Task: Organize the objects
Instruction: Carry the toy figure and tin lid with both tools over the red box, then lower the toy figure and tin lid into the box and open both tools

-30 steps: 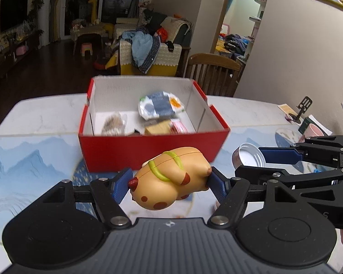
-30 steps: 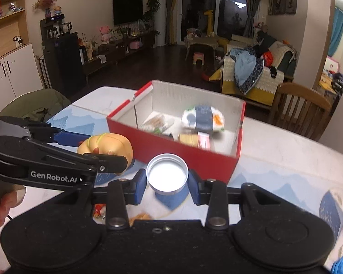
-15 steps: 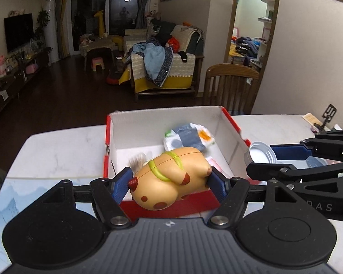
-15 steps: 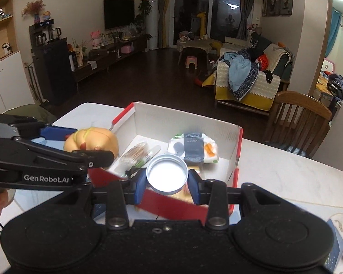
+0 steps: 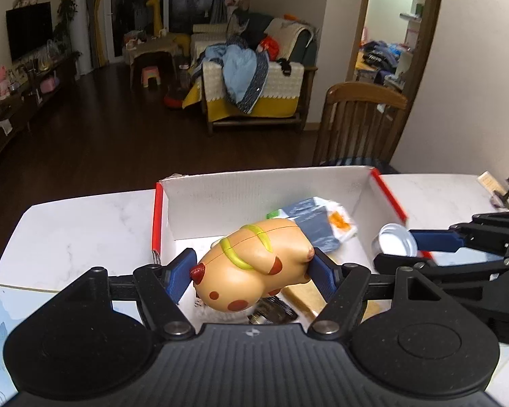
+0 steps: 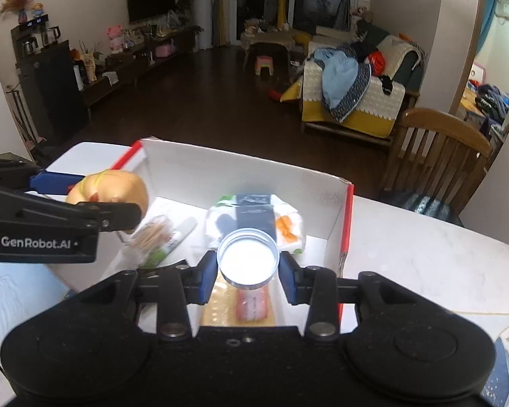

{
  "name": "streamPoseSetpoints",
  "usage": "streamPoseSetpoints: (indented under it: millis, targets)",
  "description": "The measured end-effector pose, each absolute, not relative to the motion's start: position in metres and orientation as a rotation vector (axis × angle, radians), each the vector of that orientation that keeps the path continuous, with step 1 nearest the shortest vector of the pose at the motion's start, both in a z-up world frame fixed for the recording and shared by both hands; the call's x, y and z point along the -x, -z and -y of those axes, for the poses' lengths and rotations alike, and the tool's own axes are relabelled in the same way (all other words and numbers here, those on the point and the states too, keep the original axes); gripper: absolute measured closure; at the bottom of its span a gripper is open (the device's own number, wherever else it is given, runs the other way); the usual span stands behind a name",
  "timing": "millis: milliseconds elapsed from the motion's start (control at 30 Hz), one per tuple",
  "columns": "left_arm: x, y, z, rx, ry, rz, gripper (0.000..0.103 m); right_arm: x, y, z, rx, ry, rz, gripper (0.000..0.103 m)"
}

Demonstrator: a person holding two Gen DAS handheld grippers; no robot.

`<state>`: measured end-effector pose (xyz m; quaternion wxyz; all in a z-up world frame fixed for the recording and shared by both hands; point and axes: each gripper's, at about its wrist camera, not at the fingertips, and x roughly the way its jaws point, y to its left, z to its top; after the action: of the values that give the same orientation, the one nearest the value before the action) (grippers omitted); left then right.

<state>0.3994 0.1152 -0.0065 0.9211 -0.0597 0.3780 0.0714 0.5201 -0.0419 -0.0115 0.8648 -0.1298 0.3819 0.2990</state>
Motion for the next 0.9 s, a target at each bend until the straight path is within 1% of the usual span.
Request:
streamPoseSetpoints:
  millis: [233,600,900]
  targets:
    - [-0.428,0.029,-0.117,0.104,-0.156,-0.832,0.032,-0.543,0.034,0.033,0.296,-0.599,-0.839,0.065]
    - [-0.459,0.067,-0.116,0.043,-0.166,-0.946,0.032,-0.556,0.058,0.018,0.338,-0.655,-0.889,0.065]
    - [-0.466,0.078,-0.118,0.024,-0.147,-0.999,0.031,-0.561,0.069,0.009,0.376,-0.695,-0.92,0.065]
